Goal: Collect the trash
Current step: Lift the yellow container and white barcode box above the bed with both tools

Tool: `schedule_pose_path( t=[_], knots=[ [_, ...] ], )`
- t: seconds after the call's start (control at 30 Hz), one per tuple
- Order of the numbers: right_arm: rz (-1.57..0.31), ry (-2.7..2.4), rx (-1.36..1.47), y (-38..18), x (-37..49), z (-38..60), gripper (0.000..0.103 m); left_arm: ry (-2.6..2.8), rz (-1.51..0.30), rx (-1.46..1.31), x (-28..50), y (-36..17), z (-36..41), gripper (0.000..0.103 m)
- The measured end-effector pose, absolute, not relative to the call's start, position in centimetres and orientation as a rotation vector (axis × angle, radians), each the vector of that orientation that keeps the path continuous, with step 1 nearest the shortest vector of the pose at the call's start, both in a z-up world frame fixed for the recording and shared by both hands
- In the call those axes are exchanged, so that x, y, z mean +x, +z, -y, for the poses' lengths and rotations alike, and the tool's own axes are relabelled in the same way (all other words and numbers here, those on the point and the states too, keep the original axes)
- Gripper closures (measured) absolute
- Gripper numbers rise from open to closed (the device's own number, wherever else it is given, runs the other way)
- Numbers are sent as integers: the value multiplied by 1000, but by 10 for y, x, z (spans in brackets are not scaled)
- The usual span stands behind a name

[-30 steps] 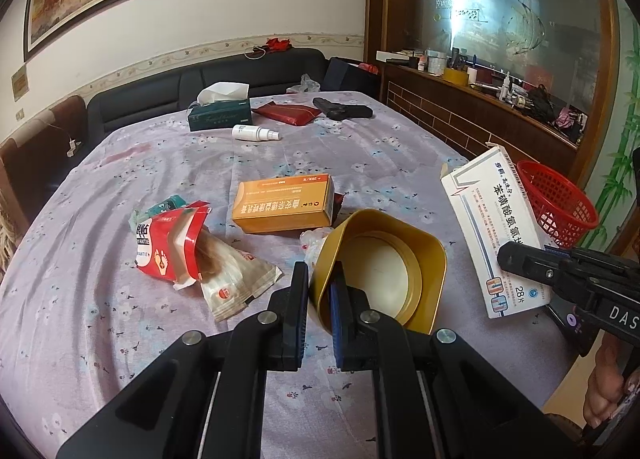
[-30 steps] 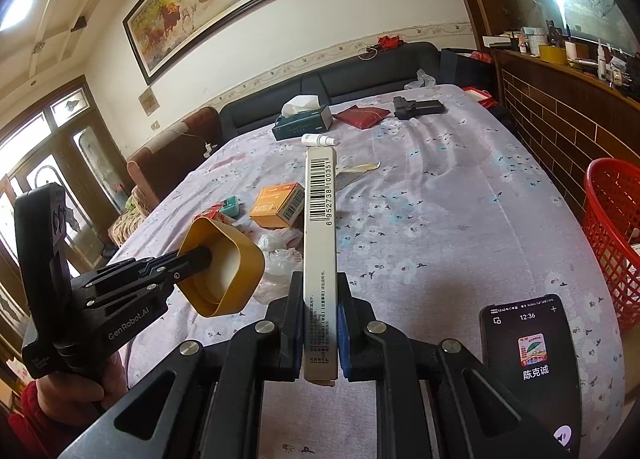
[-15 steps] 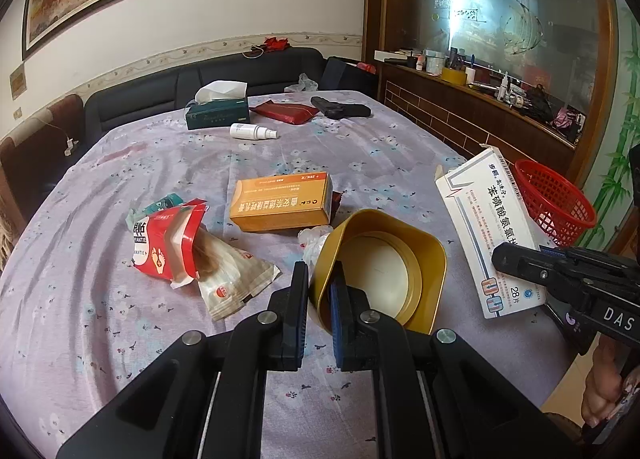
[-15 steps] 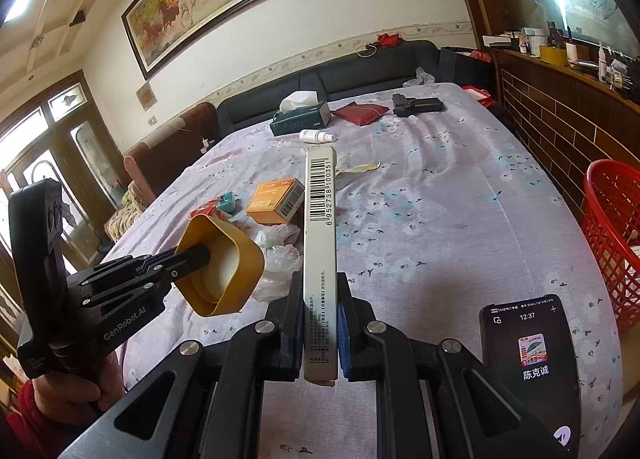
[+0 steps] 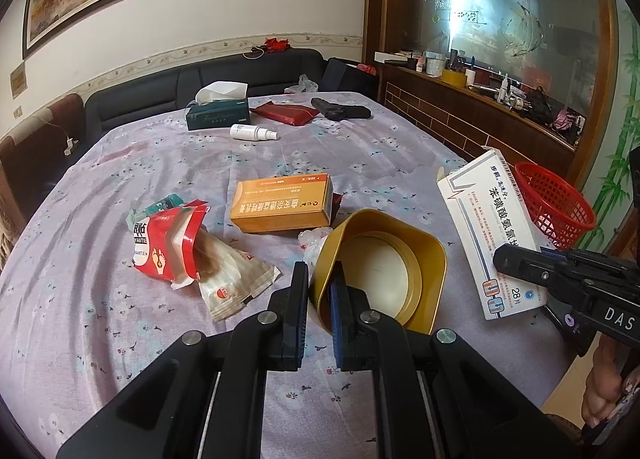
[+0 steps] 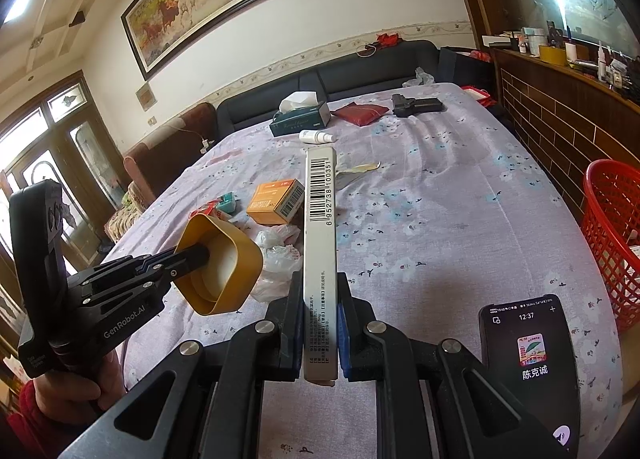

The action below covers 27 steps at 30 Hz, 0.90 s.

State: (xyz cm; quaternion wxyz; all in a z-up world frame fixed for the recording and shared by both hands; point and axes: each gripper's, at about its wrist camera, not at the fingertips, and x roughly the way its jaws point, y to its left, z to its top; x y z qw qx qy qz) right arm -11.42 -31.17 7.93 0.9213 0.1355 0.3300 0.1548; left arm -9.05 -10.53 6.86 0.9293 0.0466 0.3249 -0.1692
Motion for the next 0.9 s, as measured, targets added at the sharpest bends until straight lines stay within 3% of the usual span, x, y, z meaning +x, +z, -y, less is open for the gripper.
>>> schedule_pose_path(
  t=[0.9],
  knots=[
    [-617,279,339,97,-129,350,89,-409,-638,113,-88,91,137,94]
  ],
)
